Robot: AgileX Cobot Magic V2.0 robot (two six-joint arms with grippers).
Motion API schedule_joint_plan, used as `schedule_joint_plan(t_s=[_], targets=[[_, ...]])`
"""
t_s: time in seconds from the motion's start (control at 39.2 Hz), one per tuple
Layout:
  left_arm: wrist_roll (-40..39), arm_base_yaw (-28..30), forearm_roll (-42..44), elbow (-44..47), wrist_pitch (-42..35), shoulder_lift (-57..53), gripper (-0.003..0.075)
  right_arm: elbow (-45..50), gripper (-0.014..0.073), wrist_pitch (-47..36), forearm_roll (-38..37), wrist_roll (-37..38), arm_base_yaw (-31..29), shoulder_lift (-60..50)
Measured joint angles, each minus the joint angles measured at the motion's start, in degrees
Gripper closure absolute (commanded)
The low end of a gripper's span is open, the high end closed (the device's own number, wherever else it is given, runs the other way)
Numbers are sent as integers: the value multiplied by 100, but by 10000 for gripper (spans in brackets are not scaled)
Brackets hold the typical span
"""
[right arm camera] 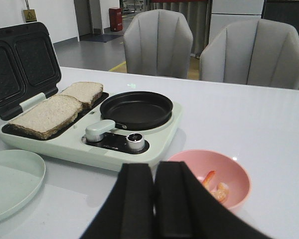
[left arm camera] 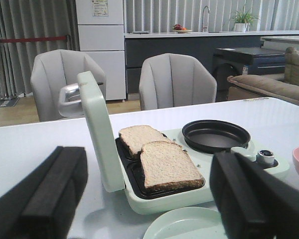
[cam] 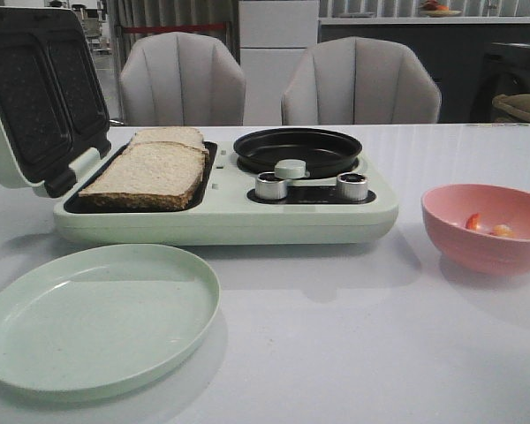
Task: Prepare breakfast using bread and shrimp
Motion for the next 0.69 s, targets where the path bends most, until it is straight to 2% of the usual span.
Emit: schedule_joint_plan(t_s=[0.15,0.46,0.69], targets=[[0,0,0,0,0,0,175,0,440,0,0,0,0,0],[0,0,-22,0,-39,0,360,0,440,0,0,0,0,0],[0,0,-114,-26,-364,10,363,0,440,0,0,0,0,0]])
